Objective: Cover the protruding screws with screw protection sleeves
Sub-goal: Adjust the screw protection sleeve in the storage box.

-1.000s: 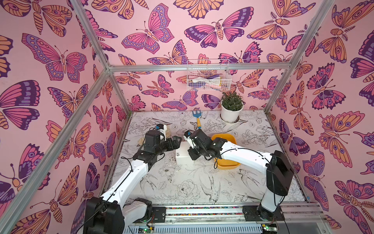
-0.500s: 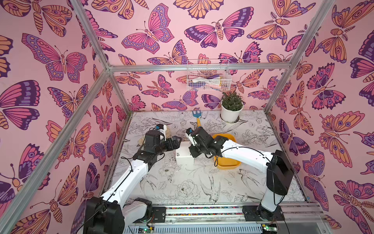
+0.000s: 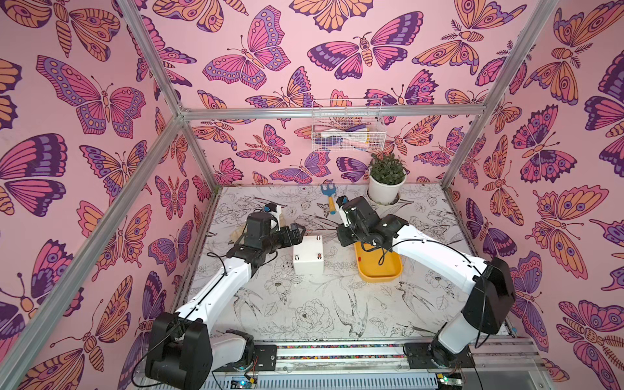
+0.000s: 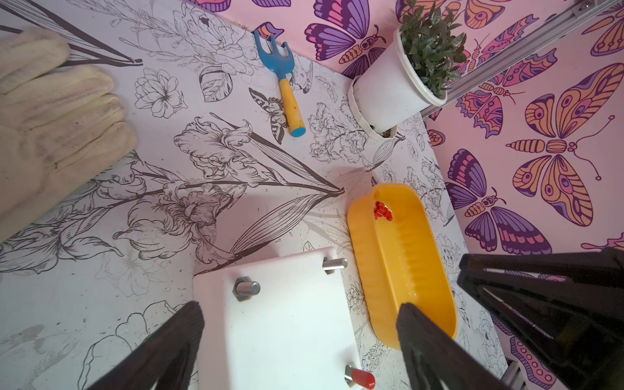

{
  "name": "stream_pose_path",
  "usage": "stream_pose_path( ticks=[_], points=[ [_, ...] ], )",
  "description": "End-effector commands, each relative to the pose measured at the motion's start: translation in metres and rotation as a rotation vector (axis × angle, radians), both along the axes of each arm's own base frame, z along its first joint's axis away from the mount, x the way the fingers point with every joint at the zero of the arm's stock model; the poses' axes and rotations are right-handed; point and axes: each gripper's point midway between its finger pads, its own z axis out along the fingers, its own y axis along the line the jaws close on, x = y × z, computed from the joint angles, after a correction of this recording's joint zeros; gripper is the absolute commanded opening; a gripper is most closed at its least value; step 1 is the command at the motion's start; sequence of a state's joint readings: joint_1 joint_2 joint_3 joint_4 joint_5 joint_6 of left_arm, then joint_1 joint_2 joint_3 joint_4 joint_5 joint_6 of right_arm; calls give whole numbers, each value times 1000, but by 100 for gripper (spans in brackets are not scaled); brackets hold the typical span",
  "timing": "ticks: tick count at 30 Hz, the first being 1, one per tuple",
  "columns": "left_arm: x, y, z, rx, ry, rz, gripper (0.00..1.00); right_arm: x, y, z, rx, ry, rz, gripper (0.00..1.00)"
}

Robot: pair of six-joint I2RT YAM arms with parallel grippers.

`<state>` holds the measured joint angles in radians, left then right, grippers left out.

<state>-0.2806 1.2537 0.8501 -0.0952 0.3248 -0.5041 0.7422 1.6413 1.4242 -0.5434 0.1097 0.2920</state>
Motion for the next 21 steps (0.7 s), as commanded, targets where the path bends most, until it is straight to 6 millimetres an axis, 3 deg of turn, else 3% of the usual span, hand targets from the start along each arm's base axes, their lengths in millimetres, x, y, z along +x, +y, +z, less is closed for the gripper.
stream_pose_path(
  ticks=[1,3,5,11,21],
  points=[
    [1,-10,10,18,-31,-37,92,0,-24,-8,-32,39,-63,23],
    [-1,-14,9,38,-32,-46,93,5,-33,-11,-43,46,-91,26],
    [0,-20,-4,67,0,-60,94,12,-43,-17,-47,63,-133,27],
    [-1,-34,-2,120,-15,-98,95,30,-68,-42,-34,145,-234,28],
    [11,-52,-3,142,-11,-124,95,43,-93,-78,-114,217,-326,28]
  ],
)
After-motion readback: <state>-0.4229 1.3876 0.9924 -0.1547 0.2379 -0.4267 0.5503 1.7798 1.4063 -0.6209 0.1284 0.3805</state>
